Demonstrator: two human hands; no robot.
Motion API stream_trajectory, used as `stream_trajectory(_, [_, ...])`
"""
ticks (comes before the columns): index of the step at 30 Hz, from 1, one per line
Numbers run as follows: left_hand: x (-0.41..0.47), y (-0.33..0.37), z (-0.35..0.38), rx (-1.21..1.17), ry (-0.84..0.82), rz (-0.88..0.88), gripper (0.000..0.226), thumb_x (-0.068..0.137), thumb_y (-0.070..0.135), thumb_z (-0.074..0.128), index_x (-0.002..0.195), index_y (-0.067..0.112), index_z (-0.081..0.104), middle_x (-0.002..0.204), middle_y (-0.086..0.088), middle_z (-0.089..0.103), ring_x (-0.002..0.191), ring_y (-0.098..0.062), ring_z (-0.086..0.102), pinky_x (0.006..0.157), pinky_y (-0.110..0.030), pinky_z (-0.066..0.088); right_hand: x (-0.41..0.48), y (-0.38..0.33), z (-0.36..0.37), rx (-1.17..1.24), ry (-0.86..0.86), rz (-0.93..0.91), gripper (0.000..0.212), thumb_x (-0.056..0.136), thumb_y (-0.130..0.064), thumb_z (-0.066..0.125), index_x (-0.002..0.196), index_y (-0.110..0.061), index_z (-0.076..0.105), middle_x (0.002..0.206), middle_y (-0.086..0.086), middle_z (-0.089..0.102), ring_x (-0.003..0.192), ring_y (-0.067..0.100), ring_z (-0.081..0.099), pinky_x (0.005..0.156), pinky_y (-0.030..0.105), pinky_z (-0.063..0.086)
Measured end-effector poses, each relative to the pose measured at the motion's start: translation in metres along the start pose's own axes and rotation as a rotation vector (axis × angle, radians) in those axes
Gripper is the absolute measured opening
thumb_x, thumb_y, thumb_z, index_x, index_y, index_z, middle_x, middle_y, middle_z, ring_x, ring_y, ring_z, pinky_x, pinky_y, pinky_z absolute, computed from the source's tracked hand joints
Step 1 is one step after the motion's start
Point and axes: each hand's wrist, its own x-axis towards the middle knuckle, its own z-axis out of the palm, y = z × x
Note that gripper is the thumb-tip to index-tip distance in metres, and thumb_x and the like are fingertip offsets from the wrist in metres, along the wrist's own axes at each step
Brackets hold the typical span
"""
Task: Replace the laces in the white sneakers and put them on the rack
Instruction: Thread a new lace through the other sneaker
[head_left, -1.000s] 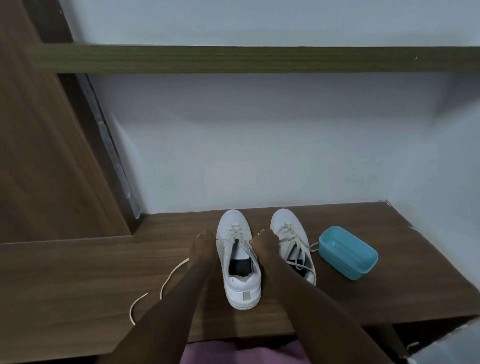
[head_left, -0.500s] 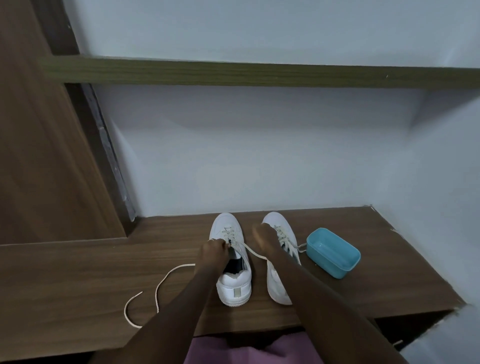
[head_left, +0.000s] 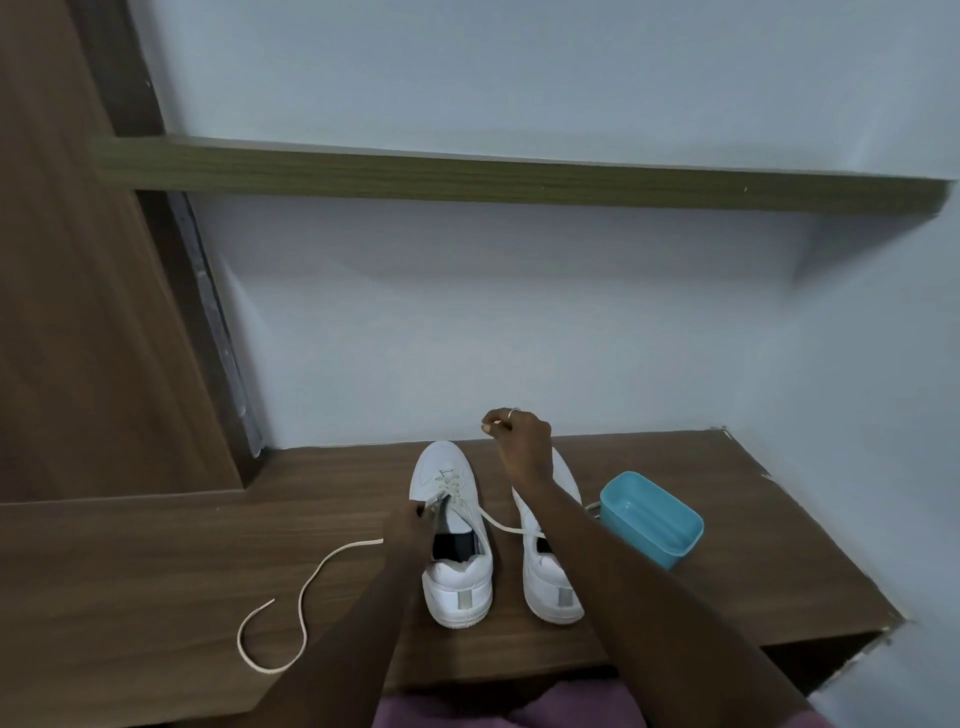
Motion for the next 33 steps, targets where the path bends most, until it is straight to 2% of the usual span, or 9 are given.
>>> stream_trajectory(3, [0.000,-0.005,0.001,-0.200,0.048,-0.037,0.025,0.096,0.016,0.052,0.099,-0.001,0.071,0.088,-0.018,0.069,0.080,-0.025,0.057,0.068,-0.027,0.034,-0.008,0.006,0.019,-0.034,-0.132,0.007,0.019,0.082,0.001,0.057,0.080,-0.004,0.075,0.089,0.004,0.072,0.078,0.007,0.056,0.064,0.007,0.036])
stream_trajectory(5, [-0.001,-0.008,0.002,-0.278,0.078,-0.048,0.025,0.095,0.013,0.051,0.104,-0.002,0.070,0.095,-0.021,0.069,0.084,-0.028,0.058,0.069,-0.027,0.035,-0.014,0.014,0.035,-0.063,-0.221,0.019,0.029,0.078,0.008,0.049,0.062,-0.007,0.068,0.089,0.013,0.072,0.078,0.010,0.055,0.070,0.014,0.040])
stream_trajectory(7, [-0.002,-0.007,0.003,-0.313,0.090,-0.075,0.025,0.095,0.012,0.051,0.105,-0.002,0.068,0.099,-0.021,0.068,0.092,-0.031,0.060,0.071,-0.027,0.036,-0.021,0.021,0.049,-0.120,-0.304,0.036,0.035,0.080,0.009,0.045,0.062,-0.013,0.066,0.098,0.014,0.071,0.085,0.016,0.058,0.079,0.023,0.044])
stream_trajectory(10, [-0.001,-0.005,0.005,-0.346,0.101,-0.121,0.023,0.094,0.011,0.052,0.102,-0.002,0.069,0.099,-0.020,0.068,0.084,-0.026,0.056,0.071,-0.027,0.035,-0.027,0.027,0.063,-0.182,-0.311,0.027,0.023,0.085,0.004,0.049,0.088,-0.001,0.072,0.102,0.013,0.070,0.097,0.024,0.062,0.086,0.030,0.048])
stream_trajectory(16, [0.001,-0.004,0.005,-0.468,0.120,-0.210,0.020,0.090,0.007,0.053,0.094,-0.004,0.071,0.092,-0.020,0.068,0.079,-0.024,0.055,0.069,-0.027,0.037,-0.033,0.024,0.071,-0.388,-0.340,-0.093,0.028,0.093,-0.006,0.040,0.097,0.000,0.067,0.100,0.016,0.067,0.096,0.028,0.060,0.069,0.027,0.035])
stream_trajectory(21, [0.002,-0.004,0.004,-0.506,0.120,-0.223,0.019,0.089,0.007,0.054,0.086,-0.001,0.071,0.068,-0.007,0.060,0.076,-0.025,0.056,0.062,-0.027,0.038,-0.033,0.023,0.074,-0.497,-0.371,-0.140,0.028,0.095,-0.007,0.039,0.075,-0.007,0.058,0.101,0.019,0.066,0.077,0.021,0.047,0.064,0.023,0.025])
stream_trajectory(27, [0.004,-0.012,0.006,-0.525,0.014,-0.257,0.022,0.094,0.010,0.048,0.088,0.001,0.067,0.082,-0.016,0.065,0.080,-0.031,0.062,0.072,-0.041,0.048,-0.038,0.023,0.076,-0.562,-0.352,-0.205,0.027,0.096,-0.006,0.037,0.104,0.000,0.062,0.112,0.015,0.061,0.106,0.029,0.057,0.084,0.032,0.043])
stream_trajectory(31, [0.007,-0.011,-0.001,-0.793,-0.134,-0.294,0.024,0.097,0.013,0.048,0.075,0.013,0.056,0.071,-0.003,0.059,0.064,-0.014,0.056,0.060,-0.027,0.049,-0.041,0.025,0.077,-0.593,-0.276,-0.215,0.030,0.097,-0.014,0.038,0.106,-0.009,0.066,0.112,0.008,0.061,0.109,0.028,0.052,0.088,0.034,0.043])
stream_trajectory(33, [0.010,-0.015,0.000,-0.883,-0.085,-0.290,0.031,0.094,0.010,0.054,0.063,0.008,0.053,0.054,0.000,0.057,0.051,-0.009,0.054,0.050,-0.021,0.045,-0.041,0.027,0.077,-0.614,-0.229,-0.178,0.030,0.097,-0.018,0.041,0.109,-0.013,0.067,0.114,0.005,0.058,0.112,0.027,0.049,0.090,0.035,0.039])
